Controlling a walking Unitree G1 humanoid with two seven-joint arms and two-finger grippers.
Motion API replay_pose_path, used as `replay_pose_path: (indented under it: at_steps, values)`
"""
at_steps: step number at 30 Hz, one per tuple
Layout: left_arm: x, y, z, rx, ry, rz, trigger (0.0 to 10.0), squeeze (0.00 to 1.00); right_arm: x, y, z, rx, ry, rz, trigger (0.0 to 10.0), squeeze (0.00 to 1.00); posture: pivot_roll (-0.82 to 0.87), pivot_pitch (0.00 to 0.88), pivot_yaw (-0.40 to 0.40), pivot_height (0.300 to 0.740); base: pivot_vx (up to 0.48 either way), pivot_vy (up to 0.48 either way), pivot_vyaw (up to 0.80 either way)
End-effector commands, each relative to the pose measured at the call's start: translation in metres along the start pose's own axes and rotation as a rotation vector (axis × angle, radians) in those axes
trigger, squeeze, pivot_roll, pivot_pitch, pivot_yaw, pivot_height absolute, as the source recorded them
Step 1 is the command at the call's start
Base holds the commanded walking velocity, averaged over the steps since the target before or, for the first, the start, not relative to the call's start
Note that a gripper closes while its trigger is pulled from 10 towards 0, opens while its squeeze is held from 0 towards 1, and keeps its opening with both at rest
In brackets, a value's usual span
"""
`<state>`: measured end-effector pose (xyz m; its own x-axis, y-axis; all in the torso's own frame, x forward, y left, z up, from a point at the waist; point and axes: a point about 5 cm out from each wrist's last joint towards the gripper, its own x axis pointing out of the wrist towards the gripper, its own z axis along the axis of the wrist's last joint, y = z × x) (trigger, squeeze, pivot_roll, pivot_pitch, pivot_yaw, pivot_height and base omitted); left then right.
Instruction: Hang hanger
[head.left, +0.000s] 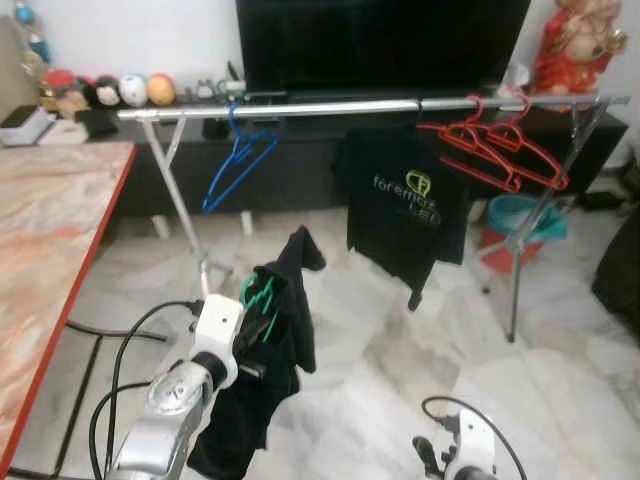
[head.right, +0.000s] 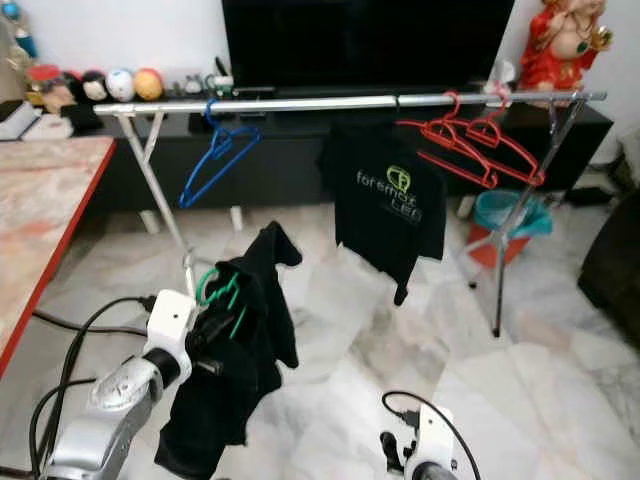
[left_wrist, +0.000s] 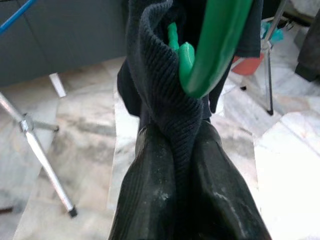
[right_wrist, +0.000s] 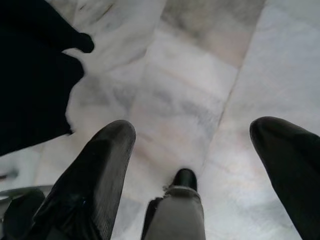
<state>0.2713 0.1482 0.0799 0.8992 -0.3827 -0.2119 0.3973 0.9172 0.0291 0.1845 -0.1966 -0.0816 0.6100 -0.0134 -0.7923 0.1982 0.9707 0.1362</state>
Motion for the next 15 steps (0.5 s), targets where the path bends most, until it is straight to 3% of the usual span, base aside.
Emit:
replay_pose_path:
  at_steps: [1, 15]
  values:
    - [0.002, -0.004, 0.007, 0.017, -0.035, -0.023, 10.0, 0.00, -0.001, -0.003, 0.000, -0.016, -0.006, -0.001, 10.0, 0.00, 0.09, 0.000, -0.031, 0.740, -0.270, 0.000, 0.00]
    - [0.002, -0.005, 0.008, 0.017, -0.032, -0.025, 10.0, 0.00, -0.001, 0.000, 0.012, -0.069, -0.103, 0.046, 10.0, 0.00, 0.09, 0.000, -0.037, 0.740, -0.272, 0.000, 0.00]
